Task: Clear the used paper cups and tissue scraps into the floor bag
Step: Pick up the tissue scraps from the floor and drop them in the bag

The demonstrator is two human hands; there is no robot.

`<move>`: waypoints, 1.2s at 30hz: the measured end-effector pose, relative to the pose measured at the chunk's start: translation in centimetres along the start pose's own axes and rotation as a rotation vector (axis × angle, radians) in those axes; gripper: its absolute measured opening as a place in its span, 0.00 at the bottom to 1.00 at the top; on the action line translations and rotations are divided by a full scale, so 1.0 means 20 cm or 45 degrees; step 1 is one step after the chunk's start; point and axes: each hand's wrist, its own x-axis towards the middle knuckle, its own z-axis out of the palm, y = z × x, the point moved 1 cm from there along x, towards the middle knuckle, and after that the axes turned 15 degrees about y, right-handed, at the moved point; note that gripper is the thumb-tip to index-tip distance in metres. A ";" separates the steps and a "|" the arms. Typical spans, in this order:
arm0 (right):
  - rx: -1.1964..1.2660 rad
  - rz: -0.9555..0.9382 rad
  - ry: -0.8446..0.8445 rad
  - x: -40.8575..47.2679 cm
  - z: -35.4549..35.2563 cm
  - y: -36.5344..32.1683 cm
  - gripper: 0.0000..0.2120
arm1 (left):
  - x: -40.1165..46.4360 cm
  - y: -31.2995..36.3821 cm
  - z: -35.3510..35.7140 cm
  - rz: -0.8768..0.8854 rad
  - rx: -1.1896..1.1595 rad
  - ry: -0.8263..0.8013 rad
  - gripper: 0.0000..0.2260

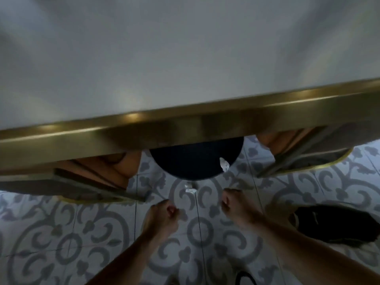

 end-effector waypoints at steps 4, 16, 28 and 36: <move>-0.036 -0.195 0.035 0.29 0.27 -0.03 0.10 | 0.31 -0.08 0.15 0.112 0.002 0.079 0.05; -0.325 -0.737 -0.080 0.74 0.75 0.00 0.06 | 0.78 -0.35 0.53 0.418 0.046 0.364 0.11; -0.357 -0.715 -0.282 0.70 1.00 0.10 0.07 | 0.58 -0.79 0.71 0.443 0.313 -0.140 0.04; -0.417 -0.671 -0.359 0.71 1.04 0.15 0.08 | 0.55 -0.90 0.83 0.481 0.481 -0.404 0.16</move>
